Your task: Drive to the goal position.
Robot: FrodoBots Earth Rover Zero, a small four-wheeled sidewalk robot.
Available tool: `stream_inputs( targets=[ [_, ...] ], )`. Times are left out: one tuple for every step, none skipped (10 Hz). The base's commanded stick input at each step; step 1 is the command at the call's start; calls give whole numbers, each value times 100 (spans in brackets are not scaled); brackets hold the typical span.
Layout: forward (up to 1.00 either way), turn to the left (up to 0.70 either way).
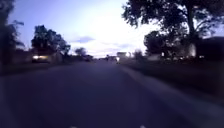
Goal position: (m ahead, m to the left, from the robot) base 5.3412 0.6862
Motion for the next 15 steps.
stream_inputs(
  targets=[
    [70, 0],
    [70, 0],
    [70, 0],
    [70, 0],
    [70, 0],
    [70, 0],
    [70, 0],
    [70, 0],
    [70, 16],
    [70, 35],
    [70, 18],
    [70, 0],
    [70, 0],
    [70, 0],
    [70, 0]
  ],
)
